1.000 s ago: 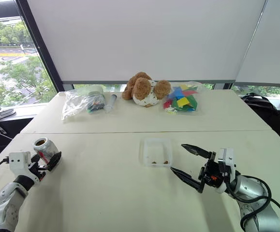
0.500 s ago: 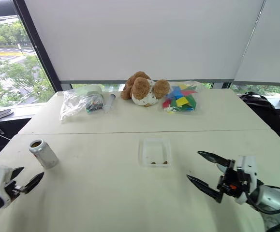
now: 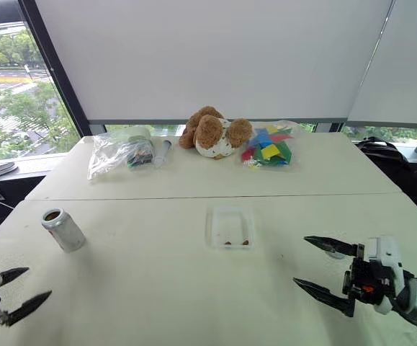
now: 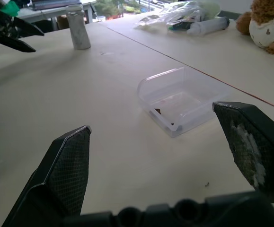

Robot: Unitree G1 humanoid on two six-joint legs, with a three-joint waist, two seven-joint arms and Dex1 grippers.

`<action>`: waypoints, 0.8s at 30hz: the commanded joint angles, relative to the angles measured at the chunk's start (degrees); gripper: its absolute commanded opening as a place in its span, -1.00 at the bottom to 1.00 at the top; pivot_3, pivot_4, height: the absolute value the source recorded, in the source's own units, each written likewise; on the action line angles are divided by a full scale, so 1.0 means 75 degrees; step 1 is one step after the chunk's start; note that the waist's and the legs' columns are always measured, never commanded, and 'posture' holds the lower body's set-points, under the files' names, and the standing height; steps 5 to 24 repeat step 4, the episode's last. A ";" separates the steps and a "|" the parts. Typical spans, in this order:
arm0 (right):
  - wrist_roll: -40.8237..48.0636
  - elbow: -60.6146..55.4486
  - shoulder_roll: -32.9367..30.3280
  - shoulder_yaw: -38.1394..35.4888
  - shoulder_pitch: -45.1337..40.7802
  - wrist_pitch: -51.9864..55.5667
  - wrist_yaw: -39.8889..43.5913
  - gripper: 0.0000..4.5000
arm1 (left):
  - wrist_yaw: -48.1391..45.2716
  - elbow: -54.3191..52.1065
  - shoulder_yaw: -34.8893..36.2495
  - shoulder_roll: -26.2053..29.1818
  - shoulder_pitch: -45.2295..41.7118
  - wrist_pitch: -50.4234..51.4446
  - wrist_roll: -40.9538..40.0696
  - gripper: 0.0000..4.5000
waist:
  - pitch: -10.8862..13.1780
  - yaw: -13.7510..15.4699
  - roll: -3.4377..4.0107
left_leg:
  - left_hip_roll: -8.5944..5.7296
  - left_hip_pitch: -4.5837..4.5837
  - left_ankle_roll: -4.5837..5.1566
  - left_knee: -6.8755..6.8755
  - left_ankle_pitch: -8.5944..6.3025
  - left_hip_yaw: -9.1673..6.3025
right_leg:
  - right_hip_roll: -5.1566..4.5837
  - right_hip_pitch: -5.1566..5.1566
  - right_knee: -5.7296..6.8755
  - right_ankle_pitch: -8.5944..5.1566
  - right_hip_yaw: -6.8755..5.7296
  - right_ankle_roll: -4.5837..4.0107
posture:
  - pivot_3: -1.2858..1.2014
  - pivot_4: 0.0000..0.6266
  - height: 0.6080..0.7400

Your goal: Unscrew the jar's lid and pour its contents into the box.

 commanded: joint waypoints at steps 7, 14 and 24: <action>0.0064 0.0442 -0.0402 -0.0241 -0.0322 -0.0095 0.0564 1.00 | -0.0830 -0.0519 0.0494 0.0249 0.0245 0.0066 -0.0393 0.97 | 0.0001 0.0000 0.0000 | 0.0016 -0.0001 0.0000 0.0000 -0.0001 0.0007 | 0.0002 0.0006 -0.0005 -0.0005 -0.0004 -0.0005 | 0.03 -0.52 1.00; 0.0064 0.0442 -0.0402 -0.0241 -0.0322 -0.0095 0.0564 1.00 | -0.0830 -0.0519 0.0494 0.0249 0.0245 0.0066 -0.0393 0.97 | 0.0001 0.0000 0.0000 | 0.0016 -0.0001 0.0000 0.0000 -0.0001 0.0007 | 0.0002 0.0006 -0.0005 -0.0005 -0.0004 -0.0005 | 0.03 -0.52 1.00; 0.0064 0.0442 -0.0402 -0.0241 -0.0322 -0.0095 0.0564 1.00 | -0.0830 -0.0519 0.0494 0.0249 0.0245 0.0066 -0.0393 0.97 | 0.0001 0.0000 0.0000 | 0.0016 -0.0001 0.0000 0.0000 -0.0001 0.0007 | 0.0002 0.0006 -0.0005 -0.0005 -0.0004 -0.0005 | 0.03 -0.52 1.00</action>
